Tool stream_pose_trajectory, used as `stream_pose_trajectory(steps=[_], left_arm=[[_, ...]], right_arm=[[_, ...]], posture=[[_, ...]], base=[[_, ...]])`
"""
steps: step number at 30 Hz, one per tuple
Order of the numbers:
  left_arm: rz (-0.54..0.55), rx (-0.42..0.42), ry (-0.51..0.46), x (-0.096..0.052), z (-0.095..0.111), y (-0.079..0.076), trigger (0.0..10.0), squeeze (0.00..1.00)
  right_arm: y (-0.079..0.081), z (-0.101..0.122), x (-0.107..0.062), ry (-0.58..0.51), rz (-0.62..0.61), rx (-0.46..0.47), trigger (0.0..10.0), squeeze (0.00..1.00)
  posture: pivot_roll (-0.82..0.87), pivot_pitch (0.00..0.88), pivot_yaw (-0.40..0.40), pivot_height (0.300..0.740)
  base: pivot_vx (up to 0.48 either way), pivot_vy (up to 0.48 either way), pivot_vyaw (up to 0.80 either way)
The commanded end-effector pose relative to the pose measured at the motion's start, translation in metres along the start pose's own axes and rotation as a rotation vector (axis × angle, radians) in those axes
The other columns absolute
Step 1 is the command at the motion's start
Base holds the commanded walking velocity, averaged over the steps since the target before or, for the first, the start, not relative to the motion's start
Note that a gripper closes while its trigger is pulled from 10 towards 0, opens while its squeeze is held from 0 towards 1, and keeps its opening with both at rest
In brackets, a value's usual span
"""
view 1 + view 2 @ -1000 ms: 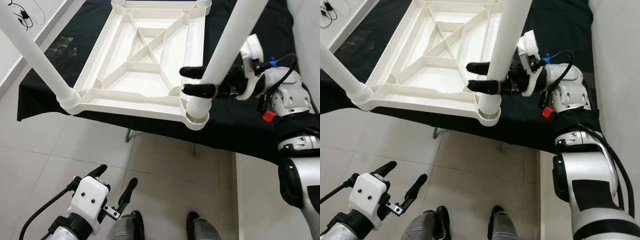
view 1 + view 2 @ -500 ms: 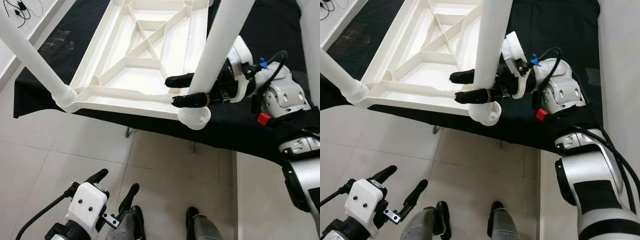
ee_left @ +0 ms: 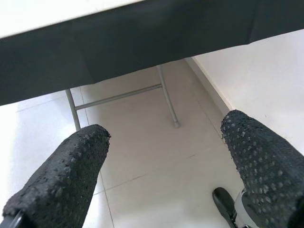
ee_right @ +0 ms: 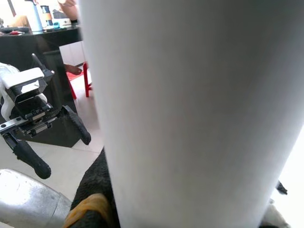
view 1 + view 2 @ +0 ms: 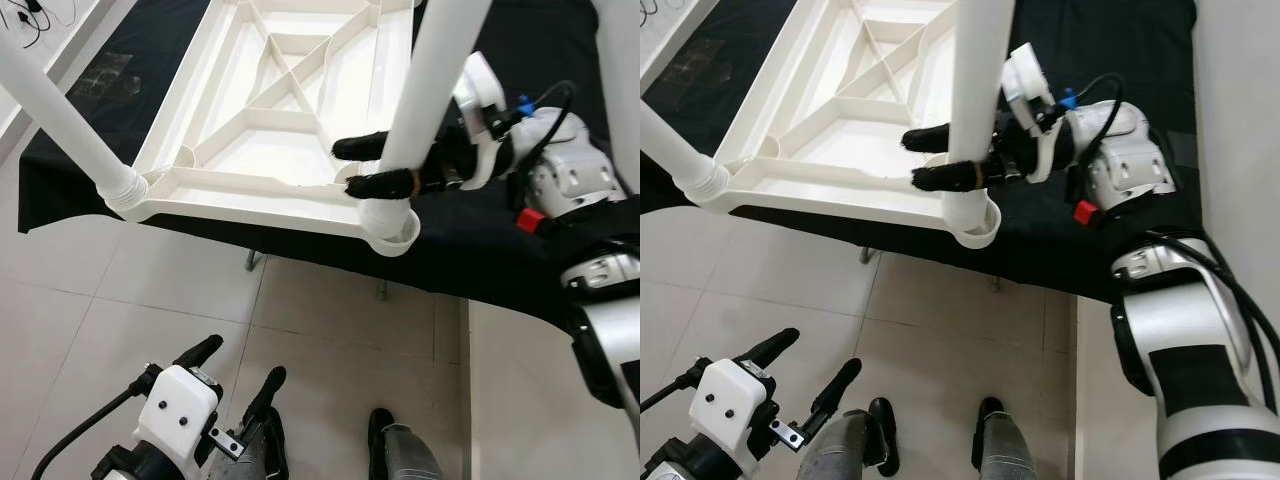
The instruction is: Building children table
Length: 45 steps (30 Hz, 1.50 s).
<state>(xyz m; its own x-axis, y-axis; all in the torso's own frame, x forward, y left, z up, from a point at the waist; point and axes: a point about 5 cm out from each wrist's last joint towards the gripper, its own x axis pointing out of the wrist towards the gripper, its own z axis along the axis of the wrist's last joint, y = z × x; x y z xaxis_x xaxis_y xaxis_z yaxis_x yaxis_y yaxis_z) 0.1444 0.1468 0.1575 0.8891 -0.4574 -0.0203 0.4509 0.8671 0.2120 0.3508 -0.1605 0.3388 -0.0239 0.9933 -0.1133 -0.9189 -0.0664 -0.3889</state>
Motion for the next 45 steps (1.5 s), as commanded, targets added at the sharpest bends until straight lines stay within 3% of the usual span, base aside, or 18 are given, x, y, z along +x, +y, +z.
stream_pose_trajectory(steps=[1,13,25,33,36,45], left_arm=[[-0.009,-0.014,0.023,-0.005,-0.001,-0.003,10.0,0.00],[-0.009,-0.012,0.022,-0.005,0.001,0.000,10.0,0.00],[-0.010,-0.029,0.015,-0.001,-0.001,0.004,10.0,0.00],[0.022,-0.011,-0.006,0.010,-0.002,0.022,10.0,0.00],[0.014,-0.018,-0.034,0.023,-0.002,0.034,10.0,0.00],[-0.016,-0.030,-0.043,0.027,-0.003,0.033,10.0,0.00]], right_arm=[[0.003,-0.006,-0.001,0.011,0.022,0.032,10.0,0.00],[0.009,-0.008,-0.010,0.028,0.029,0.043,10.0,0.00],[0.015,-0.013,-0.005,0.042,0.073,0.056,10.0,0.00],[0.016,-0.015,-0.005,0.047,0.085,0.062,10.0,0.00],[0.017,-0.017,-0.002,0.060,0.098,0.067,10.0,0.00],[0.014,-0.019,-0.002,0.083,0.088,0.058,10.0,0.00]], posture=[[0.15,0.427,0.048,0.740],[0.14,0.434,0.057,0.740],[0.14,0.428,0.053,0.740],[0.13,0.419,0.045,0.740],[0.13,0.415,0.040,0.740],[0.12,0.411,0.036,0.740]], base=[[0.000,0.000,0.00],[0.000,0.000,0.00],[0.000,0.000,0.00],[0.000,0.000,0.00],[0.000,0.000,0.00],[0.000,0.000,0.00]])
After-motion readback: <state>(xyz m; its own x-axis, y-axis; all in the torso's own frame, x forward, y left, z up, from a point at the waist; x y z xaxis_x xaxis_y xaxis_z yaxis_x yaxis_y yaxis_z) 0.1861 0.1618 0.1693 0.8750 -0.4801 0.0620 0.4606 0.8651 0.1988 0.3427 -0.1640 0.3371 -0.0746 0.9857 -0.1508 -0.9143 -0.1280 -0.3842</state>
